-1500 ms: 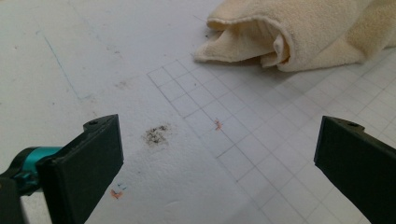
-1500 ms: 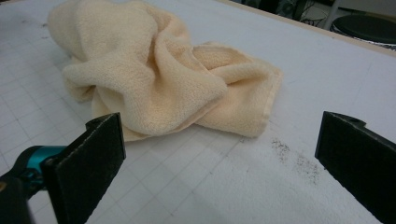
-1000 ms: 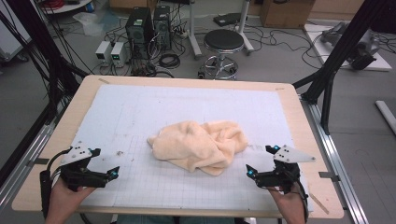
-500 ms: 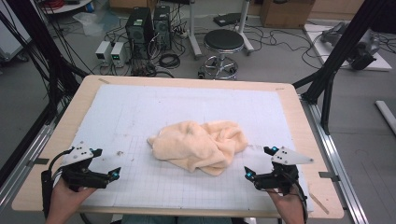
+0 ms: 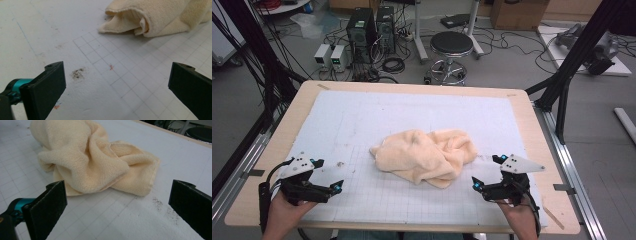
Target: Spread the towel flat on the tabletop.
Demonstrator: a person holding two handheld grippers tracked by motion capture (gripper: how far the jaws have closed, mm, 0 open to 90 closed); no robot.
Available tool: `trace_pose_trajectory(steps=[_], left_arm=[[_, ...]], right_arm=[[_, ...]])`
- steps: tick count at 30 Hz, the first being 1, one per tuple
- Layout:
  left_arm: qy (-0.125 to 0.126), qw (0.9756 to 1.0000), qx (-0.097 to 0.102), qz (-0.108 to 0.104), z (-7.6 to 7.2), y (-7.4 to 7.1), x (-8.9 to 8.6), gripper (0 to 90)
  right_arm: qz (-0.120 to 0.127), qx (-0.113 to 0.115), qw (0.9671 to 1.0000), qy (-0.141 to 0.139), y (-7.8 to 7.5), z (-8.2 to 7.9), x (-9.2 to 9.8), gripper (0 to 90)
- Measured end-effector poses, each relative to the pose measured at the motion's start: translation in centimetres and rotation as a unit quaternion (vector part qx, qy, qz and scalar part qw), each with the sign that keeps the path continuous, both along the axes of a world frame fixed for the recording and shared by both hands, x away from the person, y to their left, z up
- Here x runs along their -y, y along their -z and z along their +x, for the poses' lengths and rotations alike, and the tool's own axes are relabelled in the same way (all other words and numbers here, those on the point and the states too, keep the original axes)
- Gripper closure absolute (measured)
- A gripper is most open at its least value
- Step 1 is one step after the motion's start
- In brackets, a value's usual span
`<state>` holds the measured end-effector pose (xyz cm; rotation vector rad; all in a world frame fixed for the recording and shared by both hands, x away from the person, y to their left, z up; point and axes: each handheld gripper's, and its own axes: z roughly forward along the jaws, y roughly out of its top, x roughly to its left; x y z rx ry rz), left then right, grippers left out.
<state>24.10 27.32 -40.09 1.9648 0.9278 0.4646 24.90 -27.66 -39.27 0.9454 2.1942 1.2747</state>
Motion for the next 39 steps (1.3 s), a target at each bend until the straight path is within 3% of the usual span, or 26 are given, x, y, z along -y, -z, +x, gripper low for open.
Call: trace_pose_trajectory(steps=[5, 10, 19, 24, 33, 39], left_arm=[[0.011, 0.9999, 0.005, -0.007, 0.0, -0.4, 0.8, 1.8], [0.020, 0.9998, 0.009, 0.000, 0.2, -0.6, 1.6, 1.8], [0.020, 0.9998, 0.004, 0.002, 0.2, -0.5, 1.7, 1.8], [0.021, 0.9997, 0.002, -0.007, 0.5, -0.8, 1.8, 1.8], [0.053, 0.9984, 0.014, -0.010, 2.3, -2.4, 4.4, 1.9], [0.077, 0.9968, 0.007, -0.021, 4.4, -2.9, 6.4, 9.0]], right_arm=[[-0.005, -0.005, 0.9999, -0.007, -0.2, 0.9, -0.3, 0.9], [-0.006, -0.003, 0.9999, -0.015, -0.8, 1.4, -0.9, 0.9], [-0.010, -0.001, 0.9995, -0.030, -1.0, 2.1, -1.5, 0.9], [-0.010, -0.002, 0.9994, -0.032, -1.2, 2.5, -1.6, 0.9], [-0.005, 0.002, 0.9992, -0.039, -2.0, 3.8, -1.9, 5.0], [-0.001, 0.003, 0.9994, -0.036, -2.1, 4.7, -2.2, 5.0]])
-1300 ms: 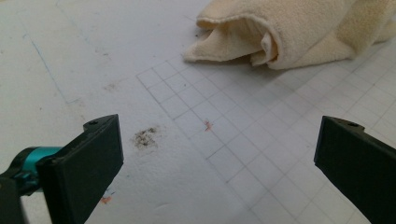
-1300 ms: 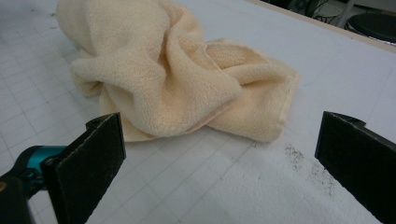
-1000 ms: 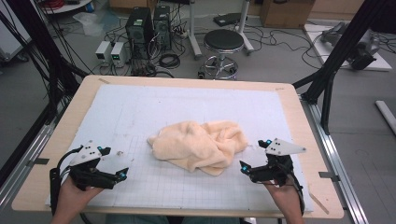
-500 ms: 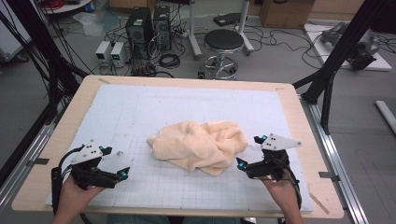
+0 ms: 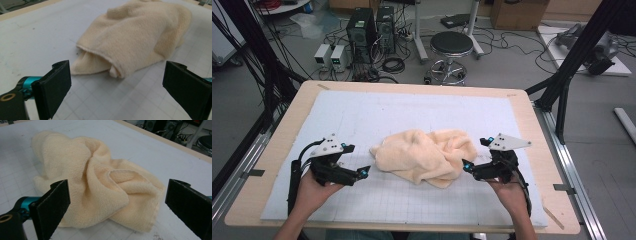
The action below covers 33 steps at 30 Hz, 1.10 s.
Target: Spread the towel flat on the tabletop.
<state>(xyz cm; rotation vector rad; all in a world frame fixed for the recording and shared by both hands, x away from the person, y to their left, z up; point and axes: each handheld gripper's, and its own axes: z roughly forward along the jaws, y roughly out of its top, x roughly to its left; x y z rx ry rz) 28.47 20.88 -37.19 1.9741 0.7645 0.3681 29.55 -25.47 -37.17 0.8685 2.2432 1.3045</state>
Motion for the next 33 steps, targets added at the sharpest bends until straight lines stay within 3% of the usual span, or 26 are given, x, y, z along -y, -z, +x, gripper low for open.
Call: trace_pose_trajectory(steps=[5, 8, 9, 10, 12, 15, 17, 18, 19, 21, 23, 24, 25, 26, 28, 33], left_arm=[[0.004, 0.9994, 0.006, -0.032, 1.1, -0.5, 1.1, 12.5], [0.003, 0.9983, -0.015, -0.056, 2.0, -0.4, 1.6, 16.0], [0.002, 0.9978, -0.021, -0.062, 2.3, -0.2, 1.8, 17.7], [0.004, 0.9977, -0.022, -0.063, 2.6, -0.1, 2.0, 21.6], [0.007, 0.9976, -0.024, -0.064, 3.0, 0.3, 2.5, 23.2], [0.030, 0.9976, -0.030, -0.054, 3.3, 0.9, 3.5, 26.0], [0.040, 0.9980, -0.031, -0.037, 3.4, 1.3, 4.3, 30.3], [0.042, 0.9984, -0.030, -0.024, 3.6, 1.6, 4.7, 31.0], [0.043, 0.9985, -0.031, -0.013, 3.8, 1.8, 4.9, 30.3], [0.029, 0.9984, -0.047, 0.000, 4.2, 2.3, 5.3, 28.9], [0.036, 0.9973, -0.065, 0.002, 4.7, 2.8, 5.5, 30.2], [0.037, 0.9969, -0.069, 0.009, 4.8, 3.0, 5.7, 32.4], [0.038, 0.9965, -0.072, 0.017, 4.8, 3.3, 5.8, 41.8], [0.039, 0.9963, -0.072, 0.025, 4.9, 3.4, 5.9, 41.8], [0.038, 0.9963, -0.071, 0.028, 4.9, 3.7, 6.0, 56.3], [0.042, 0.9962, -0.066, 0.039, 4.8, 3.6, 5.8, 68.1]], right_arm=[[0.008, 0.000, 1.0000, -0.001, -0.6, 0.7, -0.2, 6.0], [0.005, -0.003, 1.0000, -0.007, -0.6, 1.3, -0.9, 7.0], [0.003, -0.008, 0.9999, -0.011, -0.5, 1.5, -1.2, 11.3], [-0.002, -0.015, 0.9995, -0.029, -0.2, 1.9, -1.7, 17.9], [-0.005, -0.014, 0.9994, -0.030, 0.1, 2.1, -2.0, 18.3], [-0.013, -0.019, 0.9985, -0.050, 0.8, 2.4, -2.9, 27.1], [-0.021, -0.024, 0.9978, -0.058, 1.3, 2.6, -3.3, 33.9], [-0.030, -0.028, 0.9969, -0.066, 2.1, 2.8, -3.6, 44.6], [-0.034, -0.032, 0.9963, -0.071, 2.4, 2.9, -3.7, 46.9], [-0.039, -0.042, 0.9957, -0.073, 2.7, 2.9, -3.8, 50.7], [-0.050, -0.049, 0.9939, -0.085, 3.3, 3.1, -4.1, 56.4], [-0.051, -0.054, 0.9930, -0.092, 3.6, 3.2, -4.2, 58.4], [-0.061, -0.061, 0.9915, -0.097, 3.8, 3.2, -4.6, 63.4], [-0.061, -0.061, 0.9915, -0.097, 3.8, 3.2, -4.6, 63.4], [-0.076, -0.066, 0.9888, -0.110, 4.2, 3.3, -5.2, 72.9], [-0.099, -0.072, 0.9855, -0.118, 4.7, 3.2, -5.9, 80.0]])
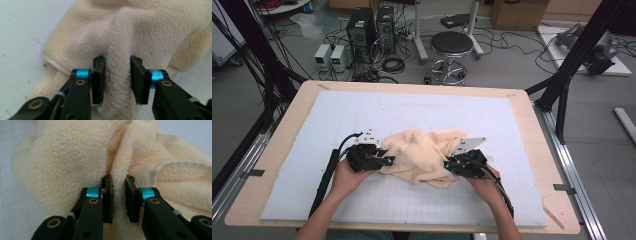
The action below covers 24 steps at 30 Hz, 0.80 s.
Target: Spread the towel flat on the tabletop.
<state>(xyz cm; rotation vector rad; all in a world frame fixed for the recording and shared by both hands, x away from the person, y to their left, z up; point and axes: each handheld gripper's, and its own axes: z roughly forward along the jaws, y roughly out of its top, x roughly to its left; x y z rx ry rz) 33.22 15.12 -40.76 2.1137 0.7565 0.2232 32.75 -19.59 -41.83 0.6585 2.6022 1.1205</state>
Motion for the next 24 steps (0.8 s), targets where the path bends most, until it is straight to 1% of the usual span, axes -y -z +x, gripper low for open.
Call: trace_pose_trajectory(steps=[2, 3, 4, 5, 6, 7, 8, 9, 10, 11, 13, 14, 15, 16, 17, 18, 19, 21, 22, 23, 24], left_arm=[[0.000, 1.0000, 0.001, -0.002, -0.1, -0.2, -0.3, 73.0], [0.002, 1.0000, 0.004, 0.001, -0.1, -0.4, -0.5, 74.8], [0.003, 1.0000, 0.008, 0.002, -0.2, -0.6, -0.7, 74.8], [0.003, 0.9999, 0.011, 0.000, -0.3, -0.8, -0.9, 76.6], [0.001, 0.9999, 0.013, -0.005, -0.4, -1.0, -1.2, 79.5], [0.002, 0.9998, 0.016, -0.007, -0.5, -1.3, -1.5, 79.8], [0.000, 0.9998, 0.019, -0.012, -0.6, -1.5, -1.8, 79.8], [-0.003, 0.9997, 0.021, -0.014, -0.7, -1.6, -2.1, 80.6], [-0.004, 0.9996, 0.023, -0.014, -0.8, -1.8, -2.4, 80.7], [-0.005, 0.9996, 0.026, -0.013, -0.8, -2.0, -2.7, 80.7], [-0.011, 0.9993, 0.031, -0.014, -1.0, -2.4, -3.4, 80.9], [-0.015, 0.9992, 0.034, -0.016, -1.1, -2.7, -3.8, 81.1], [-0.019, 0.9989, 0.037, -0.020, -1.1, -2.9, -4.2, 81.1], [-0.023, 0.9986, 0.041, -0.023, -1.2, -3.2, -4.7, 81.3], [-0.025, 0.9985, 0.042, -0.026, -1.3, -3.6, -5.0, 81.3], [-0.024, 0.9984, 0.045, -0.024, -1.4, -4.0, -5.3, 81.4], [-0.024, 0.9983, 0.049, -0.022, -1.6, -4.4, -5.5, 81.4], [-0.025, 0.9975, 0.064, -0.016, -2.0, -5.5, -5.8, 81.4], [-0.026, 0.9970, 0.071, -0.015, -2.2, -6.1, -5.9, 81.5], [-0.023, 0.9966, 0.078, -0.013, -2.5, -6.7, -6.1, 81.5], [-0.023, 0.9961, 0.084, -0.010, -2.8, -7.3, -6.2, 81.5]], right_arm=[[0.004, 0.004, 1.0000, -0.003, -0.2, 0.0, 0.0, 82.1], [0.004, 0.009, 0.9999, -0.004, -0.3, 0.0, 0.1, 82.3], [0.004, 0.009, 0.9999, -0.004, -0.3, 0.0, 0.1, 82.3], [0.007, 0.009, 0.9999, -0.002, -0.4, -0.1, 0.2, 82.5], [0.013, 0.016, 0.9998, -0.002, -0.8, -0.3, 0.4, 82.6], [0.018, 0.022, 0.9996, -0.001, -1.0, -0.4, 0.6, 82.7], [0.018, 0.022, 0.9996, -0.001, -1.0, -0.4, 0.6, 82.7], [0.026, 0.028, 0.9993, 0.001, -1.4, -0.5, 0.8, 82.8], [0.028, 0.028, 0.9992, 0.002, -1.8, -0.6, 1.0, 82.8], [0.028, 0.028, 0.9992, 0.002, -1.8, -0.6, 1.0, 82.8], [0.036, 0.035, 0.9987, 0.003, -2.4, -0.7, 1.2, 82.8], [0.042, 0.042, 0.9982, 0.004, -3.1, -0.7, 1.3, 82.8], [0.042, 0.042, 0.9982, 0.004, -3.1, -0.7, 1.3, 82.8], [0.046, 0.049, 0.9977, 0.000, -3.8, -0.9, 1.3, 82.9], [0.046, 0.049, 0.9977, 0.000, -3.8, -0.9, 1.3, 82.9], [0.053, 0.057, 0.9969, -0.003, -4.7, -1.0, 1.2, 82.9], [0.053, 0.057, 0.9969, -0.003, -4.7, -1.0, 1.2, 82.9], [0.054, 0.068, 0.9961, -0.009, -5.7, -1.2, 1.0, 82.9], [0.052, 0.081, 0.9953, -0.013, -6.8, -1.6, 0.6, 82.8], [0.052, 0.081, 0.9953, -0.013, -6.8, -1.6, 0.6, 82.8], [0.049, 0.090, 0.9946, -0.017, -7.4, -1.8, 0.5, 82.8]])
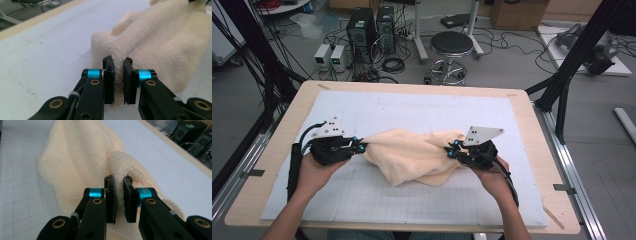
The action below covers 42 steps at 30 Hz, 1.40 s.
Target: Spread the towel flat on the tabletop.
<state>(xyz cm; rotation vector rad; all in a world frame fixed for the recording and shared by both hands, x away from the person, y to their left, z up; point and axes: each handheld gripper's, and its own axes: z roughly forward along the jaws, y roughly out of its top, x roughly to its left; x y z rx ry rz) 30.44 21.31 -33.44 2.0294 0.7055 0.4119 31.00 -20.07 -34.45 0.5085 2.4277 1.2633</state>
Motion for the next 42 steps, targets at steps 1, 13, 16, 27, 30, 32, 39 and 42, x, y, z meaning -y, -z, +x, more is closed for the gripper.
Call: trace_pose_trajectory(steps=[1, 13, 16, 27, 30, 32, 39, 42], left_arm=[[0.002, 1.0000, 0.006, 0.001, -0.3, -0.6, -0.2, 81.5], [0.038, 0.9981, 0.044, 0.019, -6.7, -3.3, -1.8, 81.4], [0.055, 0.9981, 0.024, 0.016, -8.0, -1.5, -2.0, 81.2], [0.066, 0.9976, 0.017, -0.010, -8.0, 0.0, -2.2, 52.6], [0.063, 0.9978, 0.015, -0.014, -6.7, -0.1, -1.8, 52.4], [0.053, 0.9985, 0.010, -0.014, -5.5, 0.4, -1.4, 52.6], [0.012, 0.9994, -0.031, -0.010, -0.8, 3.3, -0.1, 54.9], [-0.009, 0.9991, -0.041, 0.004, 0.7, 4.6, 0.5, 54.9]], right_arm=[[0.000, 0.004, 1.0000, -0.003, -0.6, -0.2, -0.1, 82.8], [0.008, 0.034, 0.9977, -0.058, -3.8, -5.8, -0.7, 81.8], [0.021, 0.006, 0.9975, -0.068, -2.1, -7.3, -0.2, 80.9], [0.016, -0.038, 0.9976, -0.056, 0.6, -8.9, 1.2, 60.4], [0.031, -0.027, 0.9979, -0.049, -0.7, -8.2, 1.7, 57.8], [0.028, -0.020, 0.9983, -0.046, -0.9, -7.9, 1.7, 57.8], [-0.008, -0.013, 0.9996, -0.025, 0.4, -3.7, 1.1, 56.9], [-0.005, -0.033, 0.9994, -0.011, 1.9, -1.6, 1.2, 56.2]])
